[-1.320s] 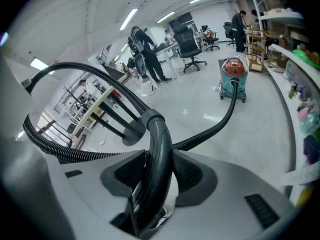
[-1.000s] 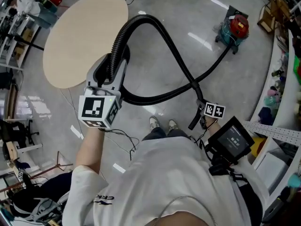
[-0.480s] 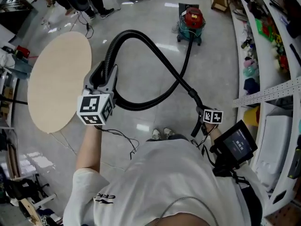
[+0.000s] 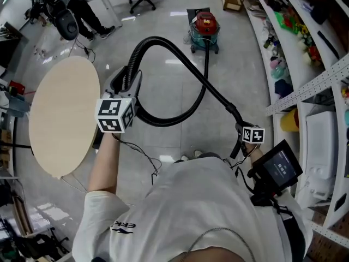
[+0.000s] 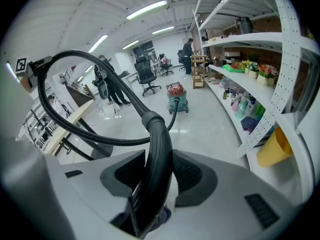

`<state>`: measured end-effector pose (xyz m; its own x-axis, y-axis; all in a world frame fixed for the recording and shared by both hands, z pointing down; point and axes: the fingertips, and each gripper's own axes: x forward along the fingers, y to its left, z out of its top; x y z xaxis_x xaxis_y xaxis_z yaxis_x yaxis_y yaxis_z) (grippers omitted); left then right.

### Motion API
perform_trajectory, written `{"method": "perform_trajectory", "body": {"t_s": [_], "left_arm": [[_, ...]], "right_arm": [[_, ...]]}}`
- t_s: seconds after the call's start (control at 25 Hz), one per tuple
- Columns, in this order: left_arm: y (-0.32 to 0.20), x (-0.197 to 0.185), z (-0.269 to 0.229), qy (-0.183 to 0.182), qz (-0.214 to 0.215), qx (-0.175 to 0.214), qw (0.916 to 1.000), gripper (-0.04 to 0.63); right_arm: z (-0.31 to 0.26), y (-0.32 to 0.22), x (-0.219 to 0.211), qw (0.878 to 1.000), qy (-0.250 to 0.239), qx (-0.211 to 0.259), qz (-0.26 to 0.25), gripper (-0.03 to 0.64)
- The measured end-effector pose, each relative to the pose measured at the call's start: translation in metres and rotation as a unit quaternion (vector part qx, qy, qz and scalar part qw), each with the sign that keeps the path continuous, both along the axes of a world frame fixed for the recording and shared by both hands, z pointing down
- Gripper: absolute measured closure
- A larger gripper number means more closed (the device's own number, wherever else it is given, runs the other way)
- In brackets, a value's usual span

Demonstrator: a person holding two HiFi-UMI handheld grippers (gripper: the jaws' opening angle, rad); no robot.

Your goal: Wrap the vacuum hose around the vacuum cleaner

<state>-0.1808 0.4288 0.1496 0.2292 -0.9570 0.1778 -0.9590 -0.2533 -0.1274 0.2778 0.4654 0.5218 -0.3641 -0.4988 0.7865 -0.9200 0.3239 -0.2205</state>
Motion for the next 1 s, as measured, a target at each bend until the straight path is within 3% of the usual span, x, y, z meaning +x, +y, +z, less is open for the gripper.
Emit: {"method": "perform_trajectory", "body": {"t_s": [0.36,1.0], "left_arm": [[-0.055,0.003,0.006,-0.005,0.031,-0.012,0.9994,0.407],[-0.226,0.028,0.023,-0.015,0.040,-0.053,0.9977,0.407]], "right_arm": [[-0.007,-0.023,0.015,1.000,0.018,0.011,0.021,0.442],[-0.007,-0.169,0.049,0.999,0.015,0.016,0.030,0.442]]}}
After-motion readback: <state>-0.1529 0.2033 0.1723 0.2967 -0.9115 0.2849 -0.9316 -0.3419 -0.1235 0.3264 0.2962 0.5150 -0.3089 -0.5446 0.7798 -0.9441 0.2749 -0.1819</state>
